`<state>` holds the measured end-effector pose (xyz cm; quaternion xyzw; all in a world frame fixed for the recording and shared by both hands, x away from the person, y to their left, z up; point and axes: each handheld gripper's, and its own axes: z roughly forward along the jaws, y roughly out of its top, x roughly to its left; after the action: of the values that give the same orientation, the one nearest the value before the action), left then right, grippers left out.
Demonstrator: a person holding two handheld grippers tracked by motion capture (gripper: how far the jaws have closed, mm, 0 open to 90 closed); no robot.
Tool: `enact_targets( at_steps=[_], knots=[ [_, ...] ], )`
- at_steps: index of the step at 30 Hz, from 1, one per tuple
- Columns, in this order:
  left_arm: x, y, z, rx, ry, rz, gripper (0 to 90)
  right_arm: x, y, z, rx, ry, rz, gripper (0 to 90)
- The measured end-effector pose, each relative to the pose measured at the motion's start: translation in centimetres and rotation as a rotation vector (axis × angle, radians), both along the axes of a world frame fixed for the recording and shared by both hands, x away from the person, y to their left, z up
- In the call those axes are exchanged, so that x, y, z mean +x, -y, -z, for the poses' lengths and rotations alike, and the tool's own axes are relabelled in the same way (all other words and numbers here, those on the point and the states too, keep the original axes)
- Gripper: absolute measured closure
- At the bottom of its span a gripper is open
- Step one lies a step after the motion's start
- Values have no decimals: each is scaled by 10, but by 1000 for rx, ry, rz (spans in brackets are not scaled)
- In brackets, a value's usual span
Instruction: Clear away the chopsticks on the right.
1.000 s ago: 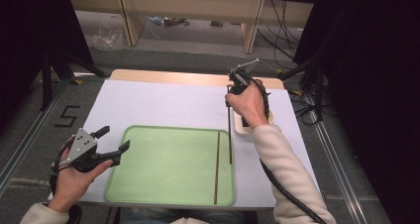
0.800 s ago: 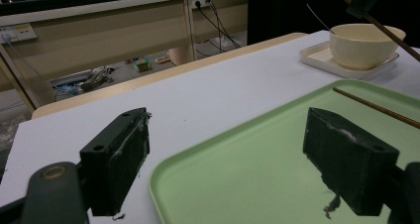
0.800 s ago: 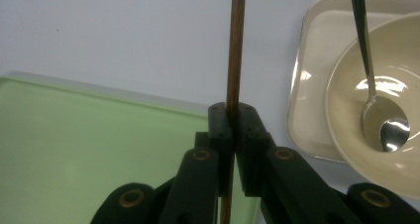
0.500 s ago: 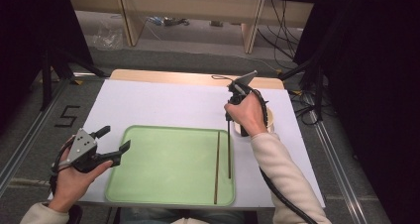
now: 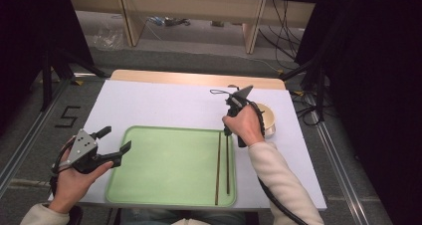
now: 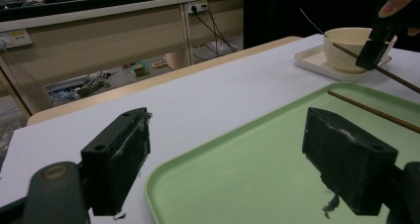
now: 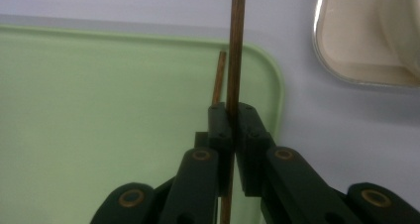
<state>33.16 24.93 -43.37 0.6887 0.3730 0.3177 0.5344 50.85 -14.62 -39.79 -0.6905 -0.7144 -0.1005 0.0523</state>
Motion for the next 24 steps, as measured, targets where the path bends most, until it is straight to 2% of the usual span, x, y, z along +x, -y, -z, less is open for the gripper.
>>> enact_targets(
  at_steps=[1,3,4,5,6,7,8,9,10,11,12,13,15,16,17,20,21,22,23,24],
  knots=[
    [0,0,0,1,0,-1,183,0,-1,3,2,-3,6,873],
    [0,0,0,4,1,0,182,-1,0,7,-10,-4,-25,872],
    [0,0,0,5,0,-1,182,-1,3,13,1,31,-58,873],
    [0,0,0,5,0,-1,183,-1,3,13,1,31,-58,873],
    [0,0,0,5,0,0,182,-2,-2,14,14,-14,4,872],
    [0,0,0,5,0,0,183,-2,-2,14,14,-14,4,872],
    [0,0,0,5,-1,-1,182,-3,-1,19,9,-6,-18,872],
    [0,0,0,5,-2,-1,183,-2,3,21,-10,-4,-72,873],
    [0,0,0,6,-3,-2,183,-3,2,25,-2,30,-68,872],
    [0,0,0,6,-3,-2,183,-3,2,25,-2,30,-68,872],
    [0,0,1,-3,-8,-4,183,-3,3,28,0,23,-66,872],
    [0,0,1,-3,-8,-4,183,-4,1,26,-15,-25,-39,872],
    [0,0,1,0,-6,-4,183,-5,2,29,-7,-28,-41,872],
    [0,0,1,-1,-7,-4,183,-6,1,29,-25,-46,-43,872],
    [0,0,1,0,-7,-4,183,-6,4,34,-23,-27,-90,872],
    [0,0,0,4,-4,-3,183,-6,5,37,-27,-28,-98,872],
    [0,0,1,-1,-7,-4,183,-6,3,36,-23,-53,-74,872],
    [0,0,1,0,-7,-4,183,-7,1,37,-38,-56,-55,870],
    [0,0,1,0,-7,-4,183,-7,1,37,-38,-56,-55,870],
    [0,0,1,-1,-7,-4,183,-6,4,39,-30,-52,-85,870]
  ],
)
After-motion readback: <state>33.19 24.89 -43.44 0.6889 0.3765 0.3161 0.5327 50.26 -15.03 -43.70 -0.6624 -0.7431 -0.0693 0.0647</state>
